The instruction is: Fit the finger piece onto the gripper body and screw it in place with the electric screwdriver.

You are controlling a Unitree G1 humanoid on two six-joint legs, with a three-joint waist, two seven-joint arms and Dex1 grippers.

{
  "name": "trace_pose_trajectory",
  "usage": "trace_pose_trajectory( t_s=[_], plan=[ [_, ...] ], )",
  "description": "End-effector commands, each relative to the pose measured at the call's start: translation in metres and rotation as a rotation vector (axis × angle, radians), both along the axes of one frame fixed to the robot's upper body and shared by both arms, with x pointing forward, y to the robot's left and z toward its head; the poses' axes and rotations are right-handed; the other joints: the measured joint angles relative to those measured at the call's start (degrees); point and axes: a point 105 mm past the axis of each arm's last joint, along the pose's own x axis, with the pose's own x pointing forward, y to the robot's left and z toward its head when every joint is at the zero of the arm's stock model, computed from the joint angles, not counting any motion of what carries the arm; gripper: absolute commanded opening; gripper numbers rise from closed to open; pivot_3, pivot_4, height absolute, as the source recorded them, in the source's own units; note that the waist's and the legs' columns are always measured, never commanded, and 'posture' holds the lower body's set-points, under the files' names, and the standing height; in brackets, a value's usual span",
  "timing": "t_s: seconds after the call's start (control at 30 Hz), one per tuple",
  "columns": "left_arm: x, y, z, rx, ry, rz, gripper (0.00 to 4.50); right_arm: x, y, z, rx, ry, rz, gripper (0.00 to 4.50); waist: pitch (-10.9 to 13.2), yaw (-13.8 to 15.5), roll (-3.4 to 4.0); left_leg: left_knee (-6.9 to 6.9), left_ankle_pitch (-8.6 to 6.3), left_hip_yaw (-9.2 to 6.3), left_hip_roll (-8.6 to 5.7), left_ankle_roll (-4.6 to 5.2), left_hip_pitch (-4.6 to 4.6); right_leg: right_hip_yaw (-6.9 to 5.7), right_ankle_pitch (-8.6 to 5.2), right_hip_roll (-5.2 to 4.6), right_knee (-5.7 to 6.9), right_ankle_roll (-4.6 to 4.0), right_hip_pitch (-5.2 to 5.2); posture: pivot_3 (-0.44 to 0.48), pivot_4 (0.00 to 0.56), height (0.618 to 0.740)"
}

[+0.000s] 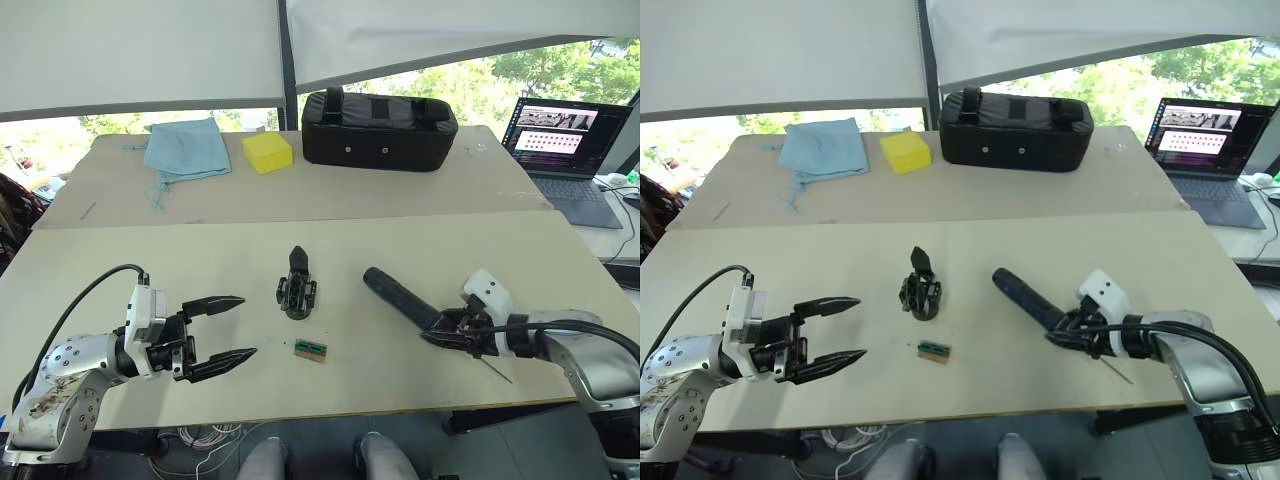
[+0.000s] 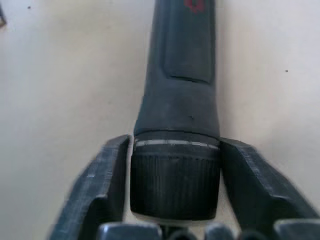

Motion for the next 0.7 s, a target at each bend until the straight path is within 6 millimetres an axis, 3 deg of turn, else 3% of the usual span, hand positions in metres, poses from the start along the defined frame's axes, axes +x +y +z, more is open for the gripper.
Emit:
trace_pose_trajectory(
  t_s=[0.03,0.2,0.4,0.47,0.5,0.57,0.7],
  plan=[
    [0.0,0.002,0.004,-0.003,-0.03,0.015,4.5,-0.002,-0.002,0.016,-0.011,0.008,0.044,4.48,0.0,0.0,0.0,0.0,0.0,0.0,0.0,0.0,0.0,0.0,0.0,0.0,0.0,0.0,0.0,0.0,0.15,0.74],
    [0.0,0.001,0.003,-0.007,-0.028,0.018,4.5,-0.003,0.007,0.036,0.01,-0.034,0.133,4.48,-0.01,-0.01,-0.07,0.0,0.0,-0.01,0.02,0.0,0.01,-0.01,0.01,0.02,-0.01,-0.01,0.01,0.0,0.15,0.74],
    [0.001,0.0,0.003,-0.01,-0.028,0.017,4.5,0.0,0.005,0.049,-0.023,-0.046,0.18,4.48,0.01,-0.08,-0.09,0.0,0.0,-0.08,0.01,0.0,0.0,-0.07,-0.01,0.02,-0.02,0.0,0.05,0.0,0.15,0.74],
    [0.001,0.0,0.004,-0.007,-0.029,0.018,4.5,0.001,0.001,0.053,-0.051,-0.015,0.171,4.48,0.05,-1.31,0.03,-0.01,0.11,-1.65,-0.79,0.13,-0.24,-1.24,-0.14,-0.73,0.07,-0.24,0.57,0.0,0.15,0.74],
    [0.001,0.0,0.004,-0.006,-0.03,0.02,4.5,0.001,0.0,0.054,-0.061,-0.003,0.165,4.48,0.1,-1.48,0.12,-0.03,0.27,-2.59,-1.22,0.36,-0.17,-2.11,-0.4,-1.31,0.11,-0.13,1.02,0.0,0.15,0.74],
    [0.001,0.001,0.006,-0.007,-0.033,0.027,4.5,0.003,-0.004,0.057,-0.115,0.024,0.168,4.48,0.18,-1.24,0.23,-0.01,0.42,-3.63,-1.91,0.36,-0.13,-2.7,-0.76,-1.76,0.12,0.36,1.15,0.0,0.15,0.74],
    [0.002,0.002,0.007,-0.003,-0.034,0.026,4.5,0.005,-0.019,0.059,-0.322,0.141,0.119,4.48,0.26,-0.02,0.36,-0.01,0.48,-3.24,-1.75,0.24,-0.23,-2.42,-0.54,-1.68,0.11,0.04,0.92,0.0,0.15,0.74]
  ],
)
